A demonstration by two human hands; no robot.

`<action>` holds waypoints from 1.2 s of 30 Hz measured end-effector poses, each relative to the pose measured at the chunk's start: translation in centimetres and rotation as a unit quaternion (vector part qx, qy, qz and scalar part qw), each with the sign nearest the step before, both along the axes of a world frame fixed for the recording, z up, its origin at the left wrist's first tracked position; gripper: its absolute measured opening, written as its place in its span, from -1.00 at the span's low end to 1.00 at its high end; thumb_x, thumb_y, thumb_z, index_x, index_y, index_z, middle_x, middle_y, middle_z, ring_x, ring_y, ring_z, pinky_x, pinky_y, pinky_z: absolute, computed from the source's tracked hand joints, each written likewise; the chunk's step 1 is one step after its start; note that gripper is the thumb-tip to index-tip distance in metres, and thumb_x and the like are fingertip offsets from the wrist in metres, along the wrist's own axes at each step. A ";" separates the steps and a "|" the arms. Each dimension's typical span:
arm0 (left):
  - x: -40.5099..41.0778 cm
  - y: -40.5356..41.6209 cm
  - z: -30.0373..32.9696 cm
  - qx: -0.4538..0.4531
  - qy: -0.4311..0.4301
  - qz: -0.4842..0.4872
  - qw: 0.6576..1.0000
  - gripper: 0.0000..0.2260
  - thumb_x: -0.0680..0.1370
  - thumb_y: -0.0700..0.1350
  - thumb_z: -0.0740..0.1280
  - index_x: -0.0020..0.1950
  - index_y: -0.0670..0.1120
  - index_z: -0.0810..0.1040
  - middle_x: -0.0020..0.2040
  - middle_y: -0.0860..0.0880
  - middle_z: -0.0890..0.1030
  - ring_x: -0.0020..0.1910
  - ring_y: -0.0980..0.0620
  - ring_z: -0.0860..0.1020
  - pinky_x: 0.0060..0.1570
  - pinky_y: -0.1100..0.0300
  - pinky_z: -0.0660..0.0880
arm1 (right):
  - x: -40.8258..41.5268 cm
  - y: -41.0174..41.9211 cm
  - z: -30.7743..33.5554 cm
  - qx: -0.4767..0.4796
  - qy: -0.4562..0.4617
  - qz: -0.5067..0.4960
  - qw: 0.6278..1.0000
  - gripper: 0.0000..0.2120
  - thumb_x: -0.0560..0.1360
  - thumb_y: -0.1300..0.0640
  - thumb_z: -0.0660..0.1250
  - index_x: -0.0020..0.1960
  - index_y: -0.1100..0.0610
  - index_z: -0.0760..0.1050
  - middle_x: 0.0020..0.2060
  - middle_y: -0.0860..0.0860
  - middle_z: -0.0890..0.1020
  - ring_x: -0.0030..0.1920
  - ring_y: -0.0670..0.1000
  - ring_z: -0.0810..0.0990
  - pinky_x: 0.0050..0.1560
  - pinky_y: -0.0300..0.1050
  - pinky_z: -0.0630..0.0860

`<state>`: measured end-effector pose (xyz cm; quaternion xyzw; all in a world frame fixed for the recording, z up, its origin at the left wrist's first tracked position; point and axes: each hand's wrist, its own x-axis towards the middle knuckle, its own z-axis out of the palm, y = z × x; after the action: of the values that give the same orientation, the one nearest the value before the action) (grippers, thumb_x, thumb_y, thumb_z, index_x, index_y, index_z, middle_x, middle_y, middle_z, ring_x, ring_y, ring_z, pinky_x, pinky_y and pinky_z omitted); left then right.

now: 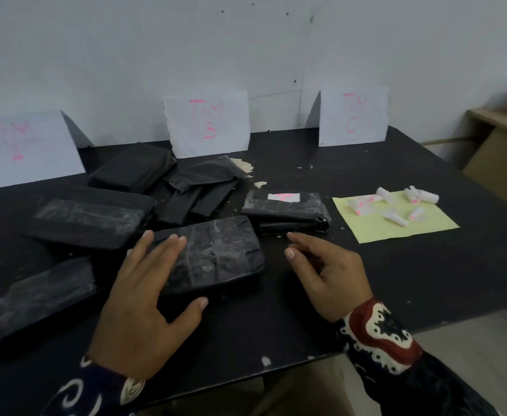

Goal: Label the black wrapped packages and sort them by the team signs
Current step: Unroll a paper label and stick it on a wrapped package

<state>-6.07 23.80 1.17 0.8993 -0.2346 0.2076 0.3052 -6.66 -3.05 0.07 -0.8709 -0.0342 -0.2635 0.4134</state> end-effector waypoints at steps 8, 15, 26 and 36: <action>1.3 -10.8 0.8 0.008 -0.040 -0.173 0.984 -0.67 0.48 -0.03 0.38 0.20 -0.11 0.61 0.26 -0.02 0.56 0.39 -0.02 0.40 0.35 0.05 0.36 | -0.5 -7.9 0.6 -0.013 0.074 -0.194 0.978 -0.85 0.47 0.06 0.43 0.03 0.03 0.67 -0.24 -0.17 0.64 -0.25 -0.21 0.57 -0.12 -0.38 0.44; 3.4 -20.5 -0.3 0.147 -0.008 -0.241 0.959 -0.54 0.48 0.09 0.31 0.30 -0.13 0.53 0.30 -0.09 0.54 0.36 -0.10 0.41 0.41 0.08 0.29 | 1.4 -14.8 0.6 -0.038 0.171 -0.305 0.936 -0.78 0.49 0.02 0.37 0.12 0.02 0.62 -0.12 -0.07 0.62 -0.08 0.00 0.59 0.03 -0.11 0.50; 4.6 -24.9 -2.6 0.218 0.014 -0.217 0.951 -0.34 0.49 0.34 0.01 0.38 -0.08 0.42 0.40 -0.05 0.42 0.42 -0.07 0.31 0.39 0.01 0.23 | 3.8 -16.4 0.5 -0.128 0.275 -0.321 0.897 -0.74 0.55 -0.06 0.25 0.19 -0.08 0.54 0.11 0.00 0.56 0.08 0.14 0.57 0.06 0.02 0.46; 4.3 -24.5 -2.6 0.125 0.018 -0.244 0.962 -0.46 0.52 0.21 0.21 0.32 -0.15 0.47 0.42 -0.09 0.39 0.43 -0.07 0.32 0.40 0.04 0.31 | 2.2 -14.3 0.5 -0.059 0.097 -0.284 0.952 -0.90 0.51 -0.03 0.35 -0.03 -0.03 0.55 -0.08 -0.10 0.60 -0.23 -0.01 0.55 -0.12 -0.06 0.50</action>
<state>-1.73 -0.70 -1.42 0.8491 -0.4658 0.0800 0.2362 -4.45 -17.39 0.60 -0.8889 0.2394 -0.2821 0.2702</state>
